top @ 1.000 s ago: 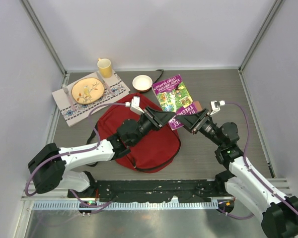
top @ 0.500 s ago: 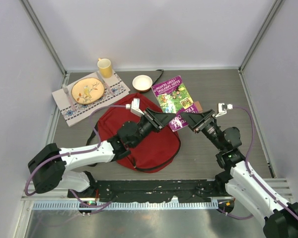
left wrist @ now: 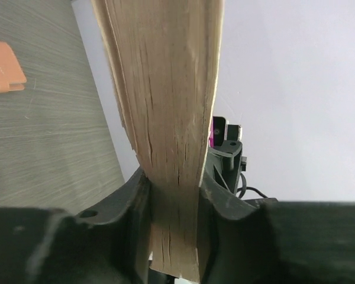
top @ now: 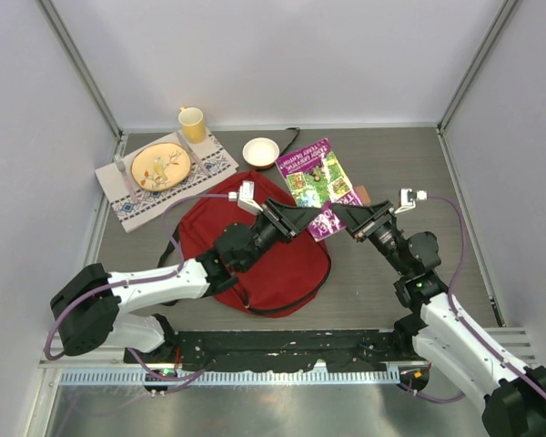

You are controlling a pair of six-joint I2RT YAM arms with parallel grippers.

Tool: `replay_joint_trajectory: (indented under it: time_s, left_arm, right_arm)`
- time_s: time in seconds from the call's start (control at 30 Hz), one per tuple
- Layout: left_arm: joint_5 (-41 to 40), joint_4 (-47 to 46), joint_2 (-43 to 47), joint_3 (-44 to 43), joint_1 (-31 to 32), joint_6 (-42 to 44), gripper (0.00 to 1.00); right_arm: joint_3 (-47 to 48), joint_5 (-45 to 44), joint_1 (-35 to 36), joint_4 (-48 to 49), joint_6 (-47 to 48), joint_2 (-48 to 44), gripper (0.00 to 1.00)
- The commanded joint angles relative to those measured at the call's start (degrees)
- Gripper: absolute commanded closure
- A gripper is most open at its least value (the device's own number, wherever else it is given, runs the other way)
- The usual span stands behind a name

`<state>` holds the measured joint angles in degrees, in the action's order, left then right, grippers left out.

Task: Pack the student bag
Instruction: Pick up the book from the center of the board.

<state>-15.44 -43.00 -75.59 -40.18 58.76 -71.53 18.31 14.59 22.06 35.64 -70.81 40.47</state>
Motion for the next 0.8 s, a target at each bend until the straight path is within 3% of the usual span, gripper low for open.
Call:
replay_joint_trajectory:
  time_s: [0.0,0.03,0.07,0.13,0.17,0.2,0.27,0.37,0.5,0.77]
  left_arm:
    - [0.4,-1.2,3.2,-1.4,0.3,3.0,0.58]
    - [0.6,1.2,4.5,-1.9,0.3,4.0,0.52]
    - [0.8,7.6,5.2,-2.6,0.3,5.5,0.36]
    - [0.9,16.0,6.6,-5.9,0.2,10.2,0.19]
    - [1.3,23.4,7.3,-7.0,0.2,12.2,0.01]
    - [1.3,27.8,7.6,-9.6,0.2,13.9,0.0]
    - [1.3,38.2,8.0,-11.4,0.2,18.3,0.0]
    - [2.5,46.2,8.3,-12.4,0.3,22.7,0.0]
    - [5.3,54.9,5.6,-14.2,1.0,27.3,0.0]
    - [6.7,67.5,-6.1,-22.7,9.9,36.7,0.0]
  right_arm:
    - [4.1,-3.5,0.2,-6.7,6.0,-5.5,0.99]
    - [5.7,-4.6,0.2,-9.8,7.4,-6.4,0.99]
    - [6.6,-5.7,0.2,-15.9,8.6,-7.1,0.99]
    - [8.8,-8.8,0.2,-21.1,11.9,-9.3,0.99]
    - [9.7,-10.2,0.3,-24.1,12.6,-9.7,0.99]
    - [10.7,-12.4,0.2,-30.9,13.1,-10.1,0.99]
    - [12.8,-17.8,0.2,-35.4,15.1,-11.2,0.99]
    - [15.1,-24.6,0.1,-47.2,16.2,-13.0,0.99]
    - [16.8,-32.2,0.2,-54.0,17.4,-15.4,0.99]
    - [19.7,-38.6,0.1,-63.2,18.9,-18.1,0.99]
